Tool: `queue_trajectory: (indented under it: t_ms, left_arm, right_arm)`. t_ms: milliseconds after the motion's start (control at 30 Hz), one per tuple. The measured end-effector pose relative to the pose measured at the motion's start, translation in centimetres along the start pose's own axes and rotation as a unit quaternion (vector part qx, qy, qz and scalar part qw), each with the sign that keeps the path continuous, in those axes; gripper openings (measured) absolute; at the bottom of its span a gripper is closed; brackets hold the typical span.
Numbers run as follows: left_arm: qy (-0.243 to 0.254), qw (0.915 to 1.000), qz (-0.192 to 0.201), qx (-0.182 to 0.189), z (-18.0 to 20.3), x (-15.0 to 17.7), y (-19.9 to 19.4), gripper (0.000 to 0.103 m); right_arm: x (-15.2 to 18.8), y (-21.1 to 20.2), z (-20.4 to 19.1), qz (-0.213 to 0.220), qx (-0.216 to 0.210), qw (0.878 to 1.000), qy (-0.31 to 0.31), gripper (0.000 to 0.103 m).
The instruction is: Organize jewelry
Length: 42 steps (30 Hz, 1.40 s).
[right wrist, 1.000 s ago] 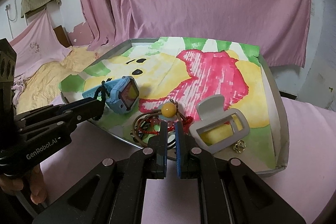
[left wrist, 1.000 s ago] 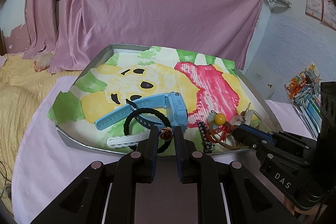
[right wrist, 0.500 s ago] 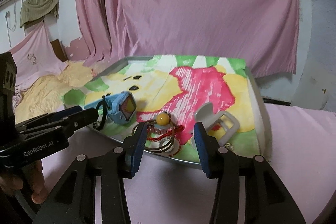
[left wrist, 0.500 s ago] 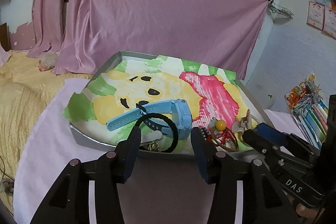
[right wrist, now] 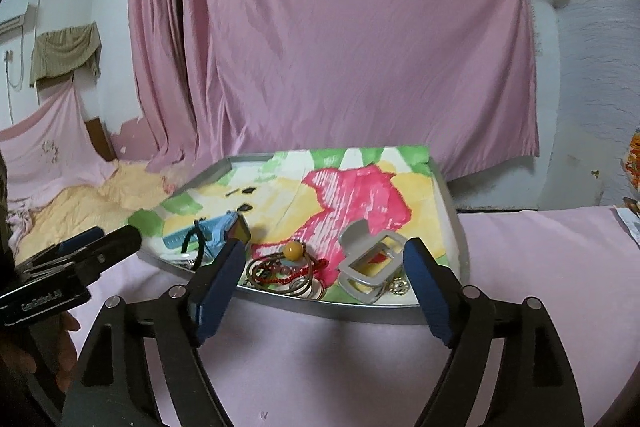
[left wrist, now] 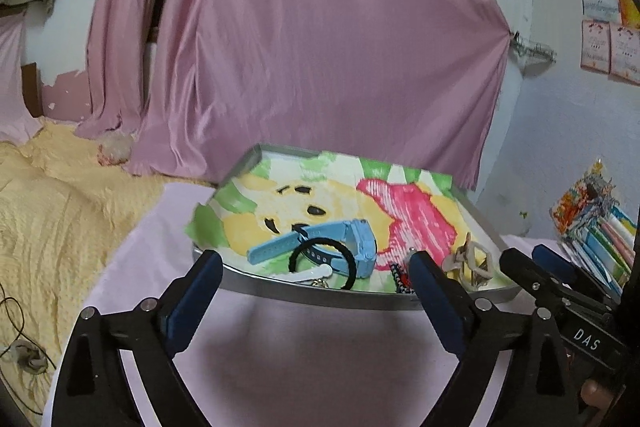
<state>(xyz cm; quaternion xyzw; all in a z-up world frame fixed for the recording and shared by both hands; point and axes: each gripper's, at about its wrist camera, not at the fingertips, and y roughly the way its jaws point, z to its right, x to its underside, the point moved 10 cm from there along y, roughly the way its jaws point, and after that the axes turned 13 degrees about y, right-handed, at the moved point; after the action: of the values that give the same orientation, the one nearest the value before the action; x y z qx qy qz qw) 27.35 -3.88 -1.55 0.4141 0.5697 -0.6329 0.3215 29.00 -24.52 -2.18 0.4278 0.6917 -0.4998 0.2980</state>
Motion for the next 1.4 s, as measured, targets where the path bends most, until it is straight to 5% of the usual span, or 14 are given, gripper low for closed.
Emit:
queue_trajectory:
  t_ms: [433,1400]
  left_arm:
    - [0.010,0.9985,0.048,-0.023,-0.5,0.1,-4.2,0.102]
    - [0.038,0.9950,0.086,-0.034,-1.2,4.8,-14.9,0.102]
  right_arm:
    - [0.1,-4.8,0.3,0.053,-0.001,0.999,0.008,0.101]
    - [5.4,-17.2,-0.3,0.103,-0.003,0.995,0.015,0.101]
